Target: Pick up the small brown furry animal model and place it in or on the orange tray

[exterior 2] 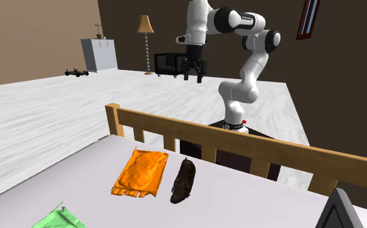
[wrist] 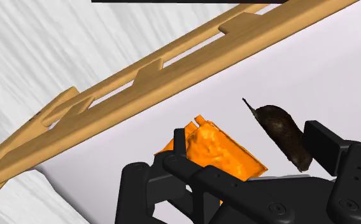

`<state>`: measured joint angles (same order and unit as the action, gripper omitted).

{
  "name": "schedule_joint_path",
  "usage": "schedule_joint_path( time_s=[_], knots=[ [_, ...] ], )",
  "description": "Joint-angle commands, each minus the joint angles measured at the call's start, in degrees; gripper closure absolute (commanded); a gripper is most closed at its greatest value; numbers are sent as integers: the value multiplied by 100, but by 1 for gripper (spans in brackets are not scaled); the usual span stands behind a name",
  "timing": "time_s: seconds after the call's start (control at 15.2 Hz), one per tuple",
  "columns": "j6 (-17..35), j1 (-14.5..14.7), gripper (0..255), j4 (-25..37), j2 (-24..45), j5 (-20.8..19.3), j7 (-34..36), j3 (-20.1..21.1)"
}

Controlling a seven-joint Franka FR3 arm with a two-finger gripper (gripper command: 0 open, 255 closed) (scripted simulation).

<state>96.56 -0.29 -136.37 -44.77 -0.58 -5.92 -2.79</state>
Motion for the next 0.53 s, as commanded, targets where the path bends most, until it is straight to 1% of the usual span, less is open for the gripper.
schedule_joint_path(
  time_s=[0.0,0.46],
  knots=[
    [0,0,0,0,0,0,0,0],
    [1063,352,0,-100,1102,35,-127,335]
  ],
)
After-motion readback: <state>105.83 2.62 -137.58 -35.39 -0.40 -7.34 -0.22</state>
